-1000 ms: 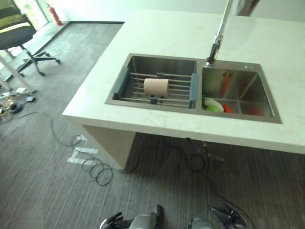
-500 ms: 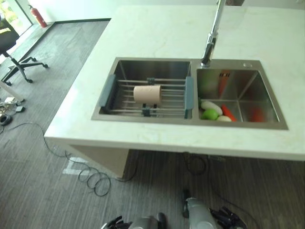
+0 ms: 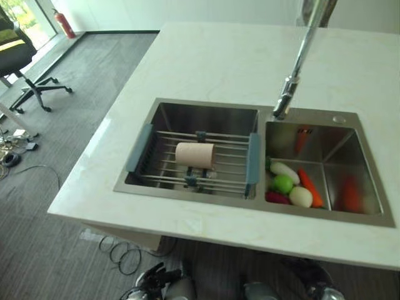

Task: Place the dishes in the dishwasher.

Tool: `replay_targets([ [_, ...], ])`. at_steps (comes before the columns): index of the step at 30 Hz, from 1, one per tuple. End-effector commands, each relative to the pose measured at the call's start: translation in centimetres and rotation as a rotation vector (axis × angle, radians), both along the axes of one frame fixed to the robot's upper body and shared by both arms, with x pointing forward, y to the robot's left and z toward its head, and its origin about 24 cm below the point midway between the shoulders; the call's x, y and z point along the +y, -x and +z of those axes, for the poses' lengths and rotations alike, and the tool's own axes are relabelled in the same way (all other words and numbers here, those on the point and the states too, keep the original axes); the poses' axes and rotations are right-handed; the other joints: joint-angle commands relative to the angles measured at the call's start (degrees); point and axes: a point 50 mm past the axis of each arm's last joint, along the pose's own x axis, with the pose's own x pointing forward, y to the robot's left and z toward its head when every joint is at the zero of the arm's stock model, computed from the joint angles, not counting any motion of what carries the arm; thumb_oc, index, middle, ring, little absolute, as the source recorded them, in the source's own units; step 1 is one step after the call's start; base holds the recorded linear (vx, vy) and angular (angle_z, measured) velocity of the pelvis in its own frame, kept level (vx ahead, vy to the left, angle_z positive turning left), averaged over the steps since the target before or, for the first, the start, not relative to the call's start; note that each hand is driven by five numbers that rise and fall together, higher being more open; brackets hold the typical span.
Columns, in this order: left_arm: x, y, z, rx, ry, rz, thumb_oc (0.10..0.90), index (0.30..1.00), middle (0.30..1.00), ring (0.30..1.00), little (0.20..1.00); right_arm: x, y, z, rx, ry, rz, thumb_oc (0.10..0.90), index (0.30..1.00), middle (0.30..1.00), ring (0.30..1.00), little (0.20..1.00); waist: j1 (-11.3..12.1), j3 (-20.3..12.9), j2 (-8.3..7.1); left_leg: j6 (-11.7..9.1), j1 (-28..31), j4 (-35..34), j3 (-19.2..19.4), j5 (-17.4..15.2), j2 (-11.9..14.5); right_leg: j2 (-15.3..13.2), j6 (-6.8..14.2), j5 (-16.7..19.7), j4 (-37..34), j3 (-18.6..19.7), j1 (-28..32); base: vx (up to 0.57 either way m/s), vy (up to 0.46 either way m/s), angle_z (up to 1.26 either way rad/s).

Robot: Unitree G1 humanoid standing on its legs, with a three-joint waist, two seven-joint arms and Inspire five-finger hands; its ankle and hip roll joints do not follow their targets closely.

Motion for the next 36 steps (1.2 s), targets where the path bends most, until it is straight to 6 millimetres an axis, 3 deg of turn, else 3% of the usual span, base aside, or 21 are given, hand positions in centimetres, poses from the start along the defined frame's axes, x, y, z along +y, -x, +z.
replay_targets([
  [1, 1.0, 1.3, -0.1, 0.011, -0.028, 0.072, 0.8, 0.9, 0.9, 0.9, 0.9, -1.0, -0.2, 0.5, -0.037, 0.035, -0.007, 0.8, 0.9, 0.9, 0.9, 0.9, 0.36, -0.97, 1.54, 0.05, -2.44, 6.9, -1.18, -8.07, -0.37, -1.39, 3.6, 0.84, -3.84, -0.92, -0.2, 0.05, 0.047, -0.1],
  [13, 2.2, 2.4, -0.1, 0.001, -0.048, 0.277, 0.8, 0.9, 0.9, 0.9, 0.9, -0.7, -0.3, 0.5, -0.037, 0.032, -0.011, 0.8, 0.9, 0.9, 0.9, 0.9, 1.43, -1.83, 0.08, 2.5, -1.73, 6.9, -0.91, -10.47, -2.34, -2.03, 4.69, 0.95, -3.84, 1.3, -1.3, 0.02, 0.022, -0.05],
  [18, 5.7, 3.4, 1.0, -0.071, -0.165, 0.547, 0.8, 0.9, 0.9, 0.9, 0.9, -1.5, 0.2, 0.6, -0.03, 0.046, -0.022, 0.8, 0.9, 0.9, 0.9, 0.9, 1.8, -1.85, 0.86, 2.24, -1.9, 6.9, -0.75, -10.42, -2.3, -2.77, 4.85, 0.62, -3.84, 0.72, -1.21, 0.0, 0.007, 0.0],
  [20, 8.1, 4.3, 2.0, -0.098, -0.286, 0.652, 0.8, 0.9, 0.9, 0.9, 0.9, -2.4, 0.6, 0.9, -0.034, 0.06, -0.033, 0.8, 0.9, 0.9, 0.9, 0.9, 1.99, -1.87, 1.62, 2.04, -2.04, 6.9, -0.76, -10.34, -2.21, -3.22, 4.86, 0.26, -3.84, 0.27, -1.09, -0.03, 0.051, 0.01],
  [25, 12.9, 5.5, 5.0, -0.089, -0.667, 0.582, 0.8, 0.9, 0.9, 0.9, 0.9, -3.8, 1.0, 1.4, -0.026, 0.089, -0.023, 0.8, 0.9, 0.9, 0.9, 0.9, 2.56, -2.42, 2.89, 1.77, -2.12, 6.9, -0.82, -10.28, -2.11, -3.6, 4.68, -0.55, -3.84, -0.3, -0.79, -0.02, 0.035, 0.01],
  [27, 14.9, 5.0, 7.0, -0.134, -0.846, 0.563, 0.8, 0.9, 0.9, 0.9, 0.9, -4.2, 1.3, 1.6, -0.019, 0.091, -0.029, 0.8, 0.9, 0.9, 0.9, 0.9, 2.95, -2.57, 3.36, 1.66, -1.78, 6.9, -0.87, -10.63, -2.07, -3.73, 4.65, -1.2, -3.84, -0.58, -0.2, -0.04, 0.027, 0.05],
  [28, 16.8, 3.9, 9.5, -0.191, -1.028, 0.539, 0.8, 0.9, 0.9, 0.9, 0.9, -4.4, 1.5, 1.6, -0.017, 0.094, -0.032, 0.8, 0.9, 0.9, 0.9, 0.9, 3.4, -3.18, 3.81, 1.61, -2.41, 6.9, -1.04, -10.35, -2.08, -3.88, 4.58, -1.15, -3.84, -0.78, -0.6, -0.05, 0.015, 0.05],
  [31, 19.5, 1.9, 14.2, -0.327, -1.281, 0.507, 0.8, 0.9, 0.9, 0.9, 0.9, -4.3, 1.7, 1.5, -0.019, 0.095, -0.044, 0.8, 0.9, 0.9, 0.9, 0.9, 4.14, -3.47, 4.24, 1.54, -2.0, 6.9, -1.11, -10.65, -2.0, -4.14, 4.76, -1.66, -3.84, -1.26, 0.2, -0.05, -0.027, 0.05],
  [32, 21.4, 0.7, 18.4, -0.446, -1.443, 0.515, 0.8, 0.9, 0.9, 0.9, 0.9, -4.1, 1.9, 1.4, -0.017, 0.093, -0.059, 0.8, 0.9, 0.9, 0.9, 0.9, 4.75, -4.01, 4.48, 1.57, -2.26, 6.9, -1.06, -10.4, -1.91, -4.37, 4.82, -1.56, -3.84, -1.75, 0.24, -0.03, -0.075, 0.07],
  [35, 22.7, -0.6, 23.7, -0.643, -1.615, 0.504, 0.8, 0.9, 0.9, 0.9, 0.9, -3.6, 2.0, 1.1, -0.011, 0.083, -0.074, 0.8, 0.9, 0.9, 0.9, 0.9, 5.25, -4.4, 4.54, 1.55, -1.9, 6.9, -0.98, -10.79, -1.73, -4.52, 4.89, -1.95, -3.84, -2.21, 0.83, -0.03, -0.069, 0.1],
  [36, 23.1, -1.2, 26.5, -0.769, -1.668, 0.498, 0.8, 0.9, 0.9, 0.9, 0.9, -3.4, 1.9, 1.0, -0.01, 0.078, -0.078, 0.8, 0.9, 0.9, 0.9, 0.9, 5.39, -4.74, 4.57, 1.54, -2.09, 6.9, -0.87, -10.59, -1.61, -4.54, 4.86, -1.75, -3.84, -2.34, 0.71, -0.01, -0.071, 0.1],
])
